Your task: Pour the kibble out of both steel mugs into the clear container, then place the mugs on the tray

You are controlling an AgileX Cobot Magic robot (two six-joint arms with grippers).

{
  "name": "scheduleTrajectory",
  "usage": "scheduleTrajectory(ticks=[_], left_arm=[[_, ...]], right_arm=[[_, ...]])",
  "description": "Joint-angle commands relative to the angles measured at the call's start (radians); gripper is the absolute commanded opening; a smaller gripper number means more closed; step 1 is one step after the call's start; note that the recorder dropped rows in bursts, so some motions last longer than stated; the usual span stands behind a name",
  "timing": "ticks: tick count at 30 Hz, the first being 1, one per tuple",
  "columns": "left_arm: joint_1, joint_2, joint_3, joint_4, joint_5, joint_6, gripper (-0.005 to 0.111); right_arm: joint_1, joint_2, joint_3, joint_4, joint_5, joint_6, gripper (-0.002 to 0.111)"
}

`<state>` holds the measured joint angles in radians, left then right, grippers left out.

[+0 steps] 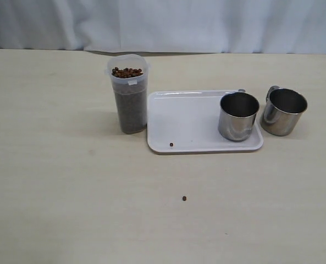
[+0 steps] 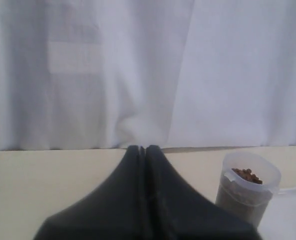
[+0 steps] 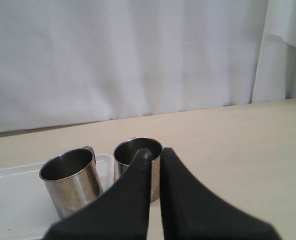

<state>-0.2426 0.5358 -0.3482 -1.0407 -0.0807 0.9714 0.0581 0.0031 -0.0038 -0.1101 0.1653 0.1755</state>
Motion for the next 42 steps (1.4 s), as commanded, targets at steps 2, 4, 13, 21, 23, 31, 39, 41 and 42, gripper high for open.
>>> scheduleTrajectory(ticks=[2, 4, 13, 21, 23, 31, 39, 41, 42], left_arm=[[0.004, -0.045, 0.041, -0.086, 0.025, -0.033, 0.0], [0.004, -0.045, 0.041, -0.071, 0.038, -0.031, 0.0], [0.004, -0.045, 0.041, -0.032, 0.035, -0.031, 0.0], [0.116, -0.365, 0.041, -0.032, 0.037, -0.031, 0.0], [0.119, -0.41, 0.041, -0.032, 0.037, -0.031, 0.0], [0.119, -0.504, 0.056, 0.048, 0.081, -0.033, 0.0], [0.114, -0.536, 0.272, 0.65, 0.274, -0.062, 0.0], [0.101, -0.536, 0.327, 0.629, 0.213, -0.061, 0.0], [0.093, -0.536, 0.345, 0.629, 0.21, -0.061, 0.0]], right_arm=[[0.004, -0.003, 0.004, -0.006, -0.004, -0.01, 0.005], [0.004, -0.003, 0.004, -0.006, -0.004, -0.01, 0.005], [0.004, -0.003, 0.004, -0.006, -0.004, -0.01, 0.005], [0.004, -0.003, 0.004, -0.006, -0.004, -0.01, 0.005], [0.004, -0.003, 0.004, -0.006, -0.004, -0.01, 0.005], [0.004, -0.003, 0.004, -0.006, -0.004, -0.01, 0.005], [0.004, -0.003, 0.004, -0.006, -0.004, -0.01, 0.005], [0.004, -0.003, 0.004, -0.006, -0.004, -0.01, 0.005], [0.004, -0.003, 0.004, -0.006, -0.004, -0.01, 0.005]])
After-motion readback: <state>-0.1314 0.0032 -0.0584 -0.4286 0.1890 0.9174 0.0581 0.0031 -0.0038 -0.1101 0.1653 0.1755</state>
